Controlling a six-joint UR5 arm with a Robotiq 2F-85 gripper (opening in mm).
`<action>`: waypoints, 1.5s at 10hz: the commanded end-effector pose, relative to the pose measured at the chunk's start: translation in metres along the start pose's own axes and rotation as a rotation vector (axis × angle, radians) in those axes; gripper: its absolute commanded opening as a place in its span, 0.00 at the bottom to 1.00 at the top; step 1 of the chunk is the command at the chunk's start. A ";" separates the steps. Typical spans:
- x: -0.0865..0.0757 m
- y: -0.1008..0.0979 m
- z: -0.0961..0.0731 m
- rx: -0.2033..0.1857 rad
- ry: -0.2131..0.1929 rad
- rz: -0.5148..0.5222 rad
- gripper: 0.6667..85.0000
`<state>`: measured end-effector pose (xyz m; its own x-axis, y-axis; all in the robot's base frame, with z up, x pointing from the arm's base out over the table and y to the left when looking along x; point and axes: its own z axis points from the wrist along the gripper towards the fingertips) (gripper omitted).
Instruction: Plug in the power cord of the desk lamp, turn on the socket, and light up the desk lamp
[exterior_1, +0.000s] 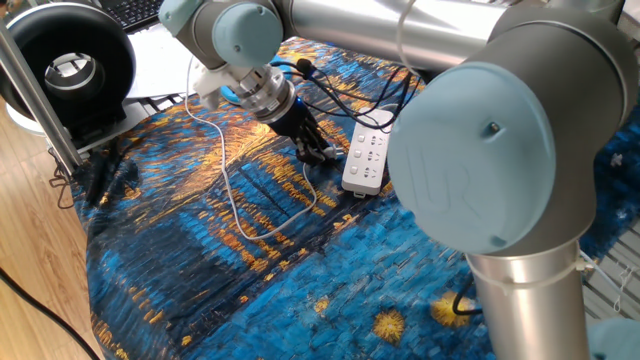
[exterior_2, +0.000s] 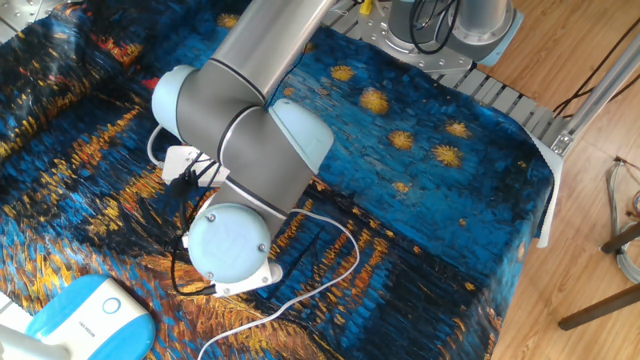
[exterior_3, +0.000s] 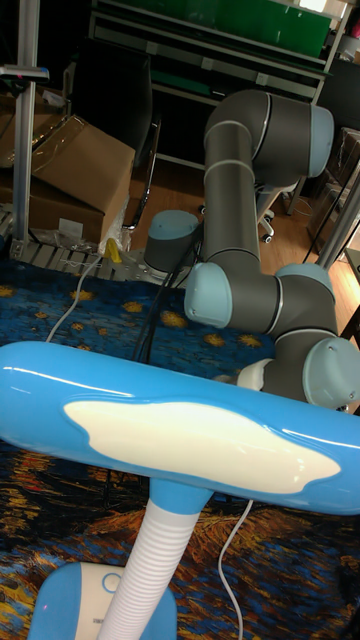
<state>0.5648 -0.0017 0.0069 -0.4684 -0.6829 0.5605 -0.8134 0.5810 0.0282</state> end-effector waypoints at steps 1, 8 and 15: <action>0.005 0.010 -0.005 -0.031 0.050 -0.001 0.49; 0.000 0.000 -0.001 0.012 0.095 -0.013 0.53; -0.003 0.000 -0.001 0.017 0.120 0.001 0.44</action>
<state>0.5662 0.0003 0.0072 -0.4230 -0.6285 0.6528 -0.8223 0.5688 0.0148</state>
